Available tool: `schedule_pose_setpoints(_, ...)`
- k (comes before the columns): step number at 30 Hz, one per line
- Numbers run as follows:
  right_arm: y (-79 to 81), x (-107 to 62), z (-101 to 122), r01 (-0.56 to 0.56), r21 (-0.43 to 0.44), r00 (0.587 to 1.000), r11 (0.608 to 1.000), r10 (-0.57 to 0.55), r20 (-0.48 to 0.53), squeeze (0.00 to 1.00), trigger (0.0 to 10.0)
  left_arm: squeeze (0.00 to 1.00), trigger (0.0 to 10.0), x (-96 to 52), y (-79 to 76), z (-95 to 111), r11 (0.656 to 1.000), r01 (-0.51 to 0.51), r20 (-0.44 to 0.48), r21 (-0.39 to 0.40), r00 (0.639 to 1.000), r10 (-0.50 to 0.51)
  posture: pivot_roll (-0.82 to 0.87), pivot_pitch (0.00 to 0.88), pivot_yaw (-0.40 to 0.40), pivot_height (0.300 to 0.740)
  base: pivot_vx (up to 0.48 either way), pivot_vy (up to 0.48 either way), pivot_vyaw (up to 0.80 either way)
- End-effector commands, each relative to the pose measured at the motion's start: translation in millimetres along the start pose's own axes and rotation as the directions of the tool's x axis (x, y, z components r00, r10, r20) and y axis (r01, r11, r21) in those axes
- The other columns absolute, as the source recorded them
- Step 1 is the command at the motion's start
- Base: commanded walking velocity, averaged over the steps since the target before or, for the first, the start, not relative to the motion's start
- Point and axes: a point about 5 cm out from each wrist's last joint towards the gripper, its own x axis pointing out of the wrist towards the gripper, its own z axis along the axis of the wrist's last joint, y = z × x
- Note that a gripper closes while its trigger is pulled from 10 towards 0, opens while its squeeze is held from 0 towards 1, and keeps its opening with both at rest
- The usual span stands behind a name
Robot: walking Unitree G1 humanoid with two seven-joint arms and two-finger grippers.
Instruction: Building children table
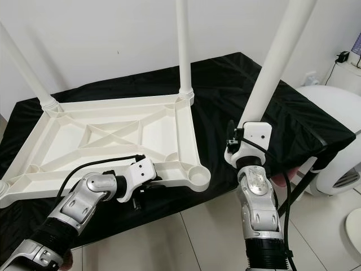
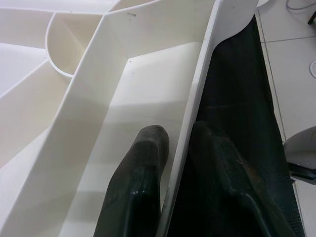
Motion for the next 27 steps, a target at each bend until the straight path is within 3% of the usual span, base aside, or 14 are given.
schedule_pose_setpoints(1,2.4,0.7,1.7,-0.008,0.0,1.0,1.0,0.008,0.004,0.0,10.0,0.0,10.0,2.3,-2.5,-5.9,0.998,0.051,-0.04,-0.026,0.998,-0.052,-0.14,0.058,0.112,0.74,0.0,0.0,0.0)
schedule_pose_setpoints(7,3.7,2.5,2.5,-0.017,0.0,1.0,1.0,0.017,0.006,0.0,10.0,0.0,10.0,5.4,9.8,-2.0,0.998,-0.045,-0.05,-0.036,0.998,0.043,-0.14,0.059,0.109,0.74,0.0,0.0,0.0)
schedule_pose_setpoints(15,3.3,2.2,2.4,-0.018,-0.002,1.0,1.0,0.018,0.005,0.0,10.0,0.0,10.0,2.0,17.5,5.9,0.999,-0.038,-0.045,-0.012,0.998,0.037,-0.14,0.058,0.11,0.74,0.0,0.0,0.0)
schedule_pose_setpoints(16,3.2,2.1,2.5,-0.017,-0.001,1.0,1.0,0.017,0.006,0.0,10.0,0.0,5.2,1.9,18.5,6.3,0.999,-0.04,-0.045,-0.015,0.998,0.04,-0.14,0.058,0.112,0.74,0.0,0.0,0.0)
schedule_pose_setpoints(17,3.2,2.0,2.5,-0.016,0.0,1.0,1.0,0.016,0.006,0.0,10.0,0.0,5.2,1.8,19.0,6.4,0.999,-0.041,-0.045,-0.017,0.998,0.04,-0.14,0.058,0.112,0.74,0.0,0.0,0.0)
schedule_pose_setpoints(18,3.1,1.7,2.6,-0.015,0.0,1.0,1.0,0.015,0.006,0.0,10.0,0.0,0.0,1.5,18.8,7.1,0.999,-0.034,-0.04,-0.014,0.999,0.034,-0.14,0.06,0.113,0.74,0.0,0.0,0.0)
schedule_pose_setpoints(27,3.7,0.5,1.5,-0.014,0.001,1.0,1.0,0.014,0.002,0.0,10.0,0.0,0.0,0.4,21.2,10.3,1.0,-0.023,-0.027,-0.009,0.999,0.023,-0.13,0.065,0.111,0.74,0.0,0.0,0.0)
